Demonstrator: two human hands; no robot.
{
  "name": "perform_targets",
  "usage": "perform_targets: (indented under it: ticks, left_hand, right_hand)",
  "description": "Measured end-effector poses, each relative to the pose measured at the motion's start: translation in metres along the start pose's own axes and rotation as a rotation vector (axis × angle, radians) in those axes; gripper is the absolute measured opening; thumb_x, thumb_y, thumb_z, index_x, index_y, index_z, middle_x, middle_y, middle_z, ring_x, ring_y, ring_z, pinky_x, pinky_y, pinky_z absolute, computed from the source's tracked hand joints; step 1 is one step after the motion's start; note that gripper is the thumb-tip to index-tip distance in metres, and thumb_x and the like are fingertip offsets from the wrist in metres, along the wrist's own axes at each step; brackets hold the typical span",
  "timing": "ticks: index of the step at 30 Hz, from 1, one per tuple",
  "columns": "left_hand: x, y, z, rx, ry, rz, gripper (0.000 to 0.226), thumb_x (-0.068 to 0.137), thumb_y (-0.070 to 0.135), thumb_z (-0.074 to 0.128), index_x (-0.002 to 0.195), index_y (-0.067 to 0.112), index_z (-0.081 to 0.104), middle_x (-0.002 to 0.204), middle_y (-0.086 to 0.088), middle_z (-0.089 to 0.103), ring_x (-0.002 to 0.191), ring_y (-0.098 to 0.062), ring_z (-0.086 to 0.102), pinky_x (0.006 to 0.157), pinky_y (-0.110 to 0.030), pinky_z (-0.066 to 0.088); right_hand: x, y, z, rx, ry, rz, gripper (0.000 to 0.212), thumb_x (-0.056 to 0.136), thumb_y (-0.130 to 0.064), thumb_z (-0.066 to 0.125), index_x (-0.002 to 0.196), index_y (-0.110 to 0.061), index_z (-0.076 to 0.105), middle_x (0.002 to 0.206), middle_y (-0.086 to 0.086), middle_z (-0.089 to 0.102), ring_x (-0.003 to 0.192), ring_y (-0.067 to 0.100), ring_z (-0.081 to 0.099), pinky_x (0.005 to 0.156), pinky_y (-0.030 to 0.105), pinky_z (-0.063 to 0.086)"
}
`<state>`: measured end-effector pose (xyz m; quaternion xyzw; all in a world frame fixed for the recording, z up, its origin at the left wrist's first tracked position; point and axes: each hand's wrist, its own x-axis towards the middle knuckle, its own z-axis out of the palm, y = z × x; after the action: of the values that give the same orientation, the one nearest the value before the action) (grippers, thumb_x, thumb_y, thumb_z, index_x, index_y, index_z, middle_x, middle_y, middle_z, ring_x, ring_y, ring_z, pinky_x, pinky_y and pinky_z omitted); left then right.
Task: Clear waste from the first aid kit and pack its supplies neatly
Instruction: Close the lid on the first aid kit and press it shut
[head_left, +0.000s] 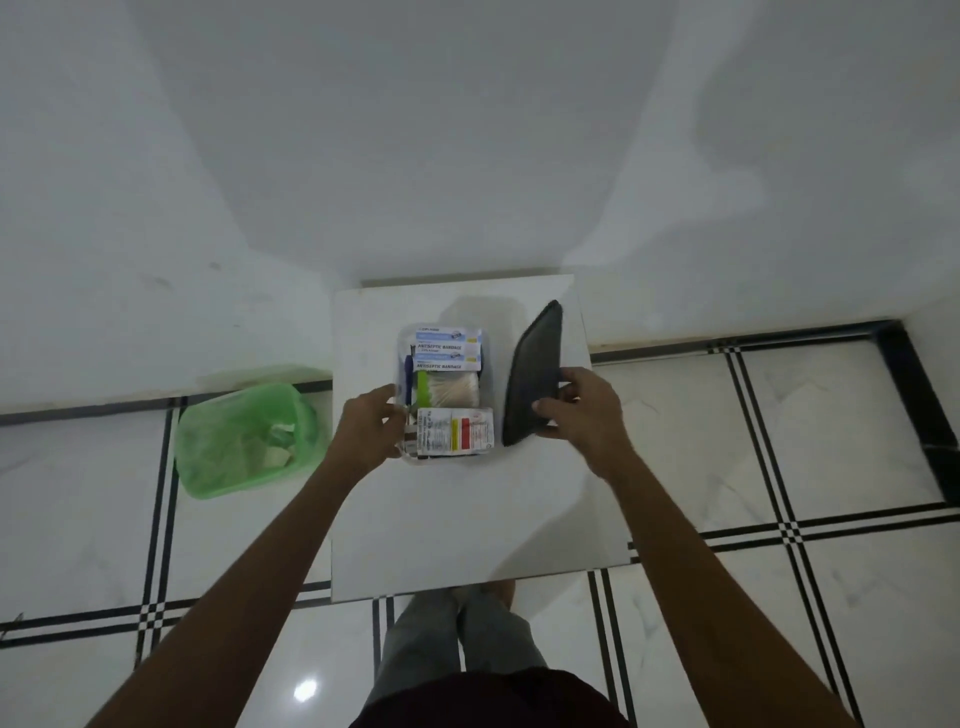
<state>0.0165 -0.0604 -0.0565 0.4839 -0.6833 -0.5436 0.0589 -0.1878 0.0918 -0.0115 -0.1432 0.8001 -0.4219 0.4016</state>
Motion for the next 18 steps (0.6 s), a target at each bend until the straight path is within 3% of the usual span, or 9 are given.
perform_targets:
  ticks: [2,4,5,7,10,14,18]
  left_hand:
    - [0.003,0.000,0.007,0.024,0.000,0.020,0.023,0.093,0.004,0.050,0.115,0.009,0.057,0.094,-0.018,0.068,0.067,-0.019,0.067,0.050,-0.035,0.060]
    - [0.006,-0.002,0.011,0.035,0.000,0.007,0.029,0.092,0.009,0.054,0.120,0.004,0.056,0.098,-0.019,0.069,0.071,-0.026,0.069,0.054,-0.041,0.060]
    - [0.007,-0.003,0.012,0.024,0.013,-0.010,0.031,0.091,0.011,0.058,0.121,0.004,0.057,0.099,-0.020,0.070,0.074,-0.028,0.069,0.057,-0.043,0.061]
    - [0.006,-0.004,0.015,0.102,0.112,0.032,0.031,0.088,0.020,0.063,0.116,0.007,0.060,0.093,-0.016,0.072,0.074,-0.024,0.069,0.064,-0.042,0.061]
    - [0.001,0.001,0.019,0.234,0.349,0.161,0.026,0.092,0.033,0.056,0.094,0.009,0.067,0.077,-0.009,0.066,0.069,-0.017,0.056,0.066,-0.036,0.049]
    - [-0.004,0.018,0.027,0.050,0.195,0.020,0.050,0.090,0.046,0.054,0.069,0.004,0.069,0.064,-0.010,0.068,0.059,-0.019,0.061,0.055,-0.025,0.046]
    - [0.004,0.007,0.021,0.121,0.183,-0.037,0.029,0.083,0.035,0.067,0.082,0.006,0.071,0.074,-0.012,0.073,0.071,-0.028,0.068,0.069,-0.034,0.055]
  right_hand:
    - [-0.012,-0.015,0.015,-0.264,0.040,-0.194,0.031,0.079,-0.006,0.066,0.109,-0.008,0.062,0.070,-0.001,0.057,0.062,0.007,0.056,0.059,0.017,0.049]
    - [-0.024,-0.022,0.038,-0.415,0.051,-0.343,0.022,0.080,-0.010,0.064,0.102,-0.009,0.063,0.069,-0.008,0.050,0.059,0.000,0.046,0.055,0.010,0.037]
    - [-0.029,-0.019,0.050,-0.473,0.063,-0.408,0.022,0.081,-0.013,0.062,0.103,-0.009,0.061,0.074,-0.007,0.054,0.064,0.003,0.050,0.059,0.012,0.043]
    - [-0.038,-0.006,0.075,-0.604,0.108,-0.490,0.029,0.085,-0.021,0.062,0.110,-0.007,0.058,0.095,0.007,0.063,0.083,0.018,0.060,0.071,0.031,0.057]
    - [-0.047,0.013,0.104,-0.805,0.172,-0.569,0.038,0.080,-0.028,0.071,0.109,-0.008,0.060,0.098,0.011,0.067,0.085,0.026,0.066,0.063,0.037,0.061]
    - [-0.048,0.021,0.123,-0.847,0.154,-0.635,0.041,0.073,-0.026,0.077,0.108,-0.008,0.063,0.095,0.009,0.068,0.081,0.024,0.067,0.059,0.031,0.059]
    - [-0.043,0.019,0.106,-0.649,0.120,-0.569,0.031,0.088,-0.027,0.062,0.110,-0.005,0.061,0.107,0.012,0.066,0.095,0.025,0.063,0.076,0.032,0.058]
